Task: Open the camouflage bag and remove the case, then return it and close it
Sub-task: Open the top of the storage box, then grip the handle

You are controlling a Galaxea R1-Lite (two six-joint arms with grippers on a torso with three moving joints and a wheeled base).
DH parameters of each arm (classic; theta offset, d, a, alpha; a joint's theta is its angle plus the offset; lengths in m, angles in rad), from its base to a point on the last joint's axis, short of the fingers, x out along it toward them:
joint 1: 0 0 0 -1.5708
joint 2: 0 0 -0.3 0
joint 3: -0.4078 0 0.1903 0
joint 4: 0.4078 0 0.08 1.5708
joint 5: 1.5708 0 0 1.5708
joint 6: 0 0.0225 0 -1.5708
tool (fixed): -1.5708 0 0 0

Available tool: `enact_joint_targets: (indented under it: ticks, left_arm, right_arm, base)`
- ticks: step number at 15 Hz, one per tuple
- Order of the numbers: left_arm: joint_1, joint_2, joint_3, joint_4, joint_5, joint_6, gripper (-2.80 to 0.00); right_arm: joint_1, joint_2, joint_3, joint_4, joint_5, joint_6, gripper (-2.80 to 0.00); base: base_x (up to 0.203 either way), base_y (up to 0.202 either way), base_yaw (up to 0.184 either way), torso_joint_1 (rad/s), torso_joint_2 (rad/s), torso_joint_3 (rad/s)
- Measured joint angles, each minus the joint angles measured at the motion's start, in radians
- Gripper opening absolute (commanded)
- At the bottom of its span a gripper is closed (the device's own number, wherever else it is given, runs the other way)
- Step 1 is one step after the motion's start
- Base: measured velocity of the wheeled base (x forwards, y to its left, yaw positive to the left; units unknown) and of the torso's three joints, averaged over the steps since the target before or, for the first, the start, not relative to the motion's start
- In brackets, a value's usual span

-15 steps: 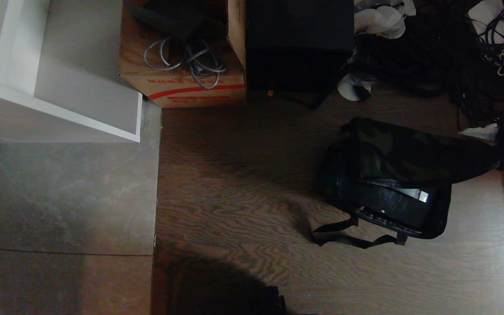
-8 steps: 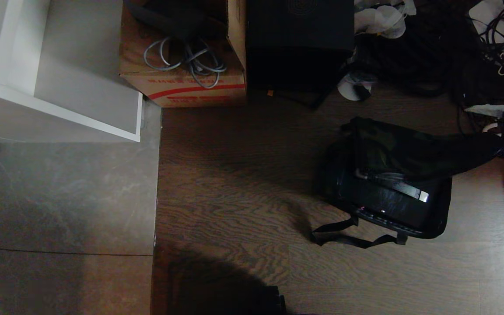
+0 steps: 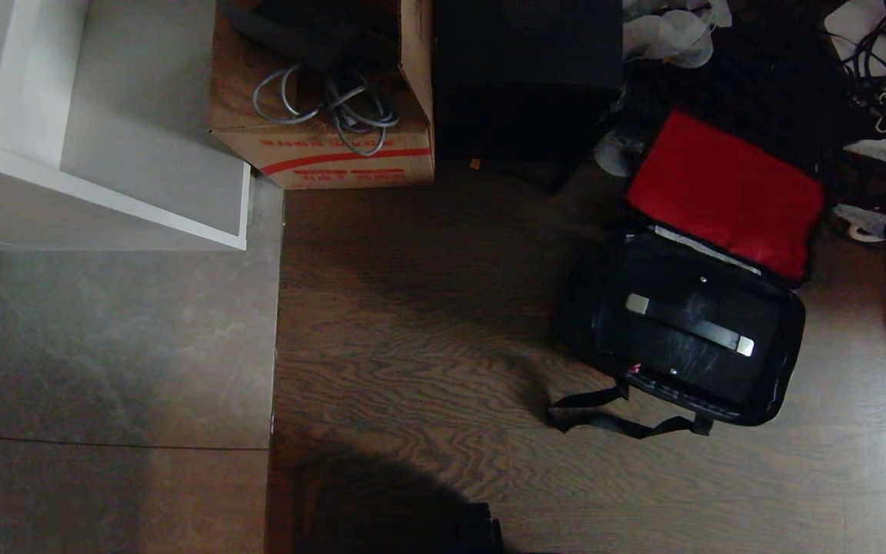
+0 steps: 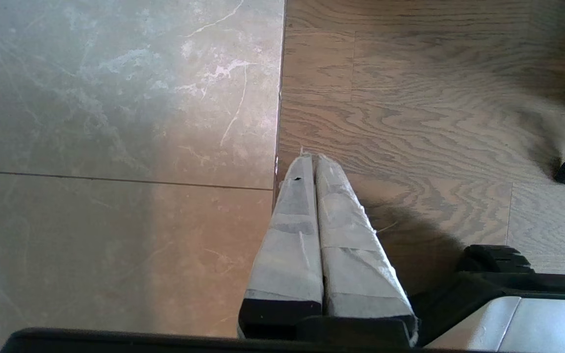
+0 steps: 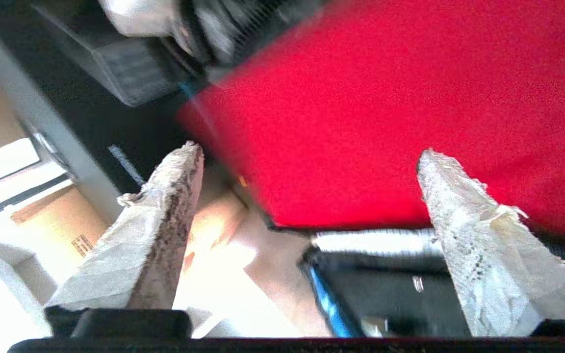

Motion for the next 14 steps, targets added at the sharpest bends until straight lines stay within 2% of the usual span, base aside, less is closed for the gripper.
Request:
enact_joint_targets:
  ticks: [5, 6, 9, 11, 14]
  left_arm:
    - [0.0, 0.0, 0.0, 0.0, 0.0, 0.0, -2.8]
    - [0.0, 0.0, 0.0, 0.0, 0.0, 0.0, -2.8]
    - [0.0, 0.0, 0.0, 0.0, 0.0, 0.0, -2.8]
    - [0.0, 0.0, 0.0, 0.0, 0.0, 0.0, -2.8]
    - [0.0, 0.0, 0.0, 0.0, 0.0, 0.0, -2.8]
  right_arm:
    - [0.001, 0.005, 0.014, -0.026, -0.001, -0.009, 0.0]
    - [0.001, 0.003, 0.028, -0.022, 0.001, -0.004, -2.8]
    - [0.002, -0.016, 0.083, -0.015, 0.01, -0.001, -2.8]
    - [0.002, -0.045, 0.126, -0.018, 0.046, -0.016, -2.8]
    - [0.002, -0.124, 0.284, -0.018, 0.075, -0.108, -2.8]
  base:
    - [0.0, 0.0, 0.0, 0.0, 0.0, 0.0]
    - [0.0, 0.0, 0.0, 0.0, 0.0, 0.0]
    - [0.0, 0.0, 0.0, 0.0, 0.0, 0.0]
    - [0.0, 0.0, 0.0, 0.0, 0.0, 0.0]
    - [0.0, 0.0, 0.0, 0.0, 0.0, 0.0]
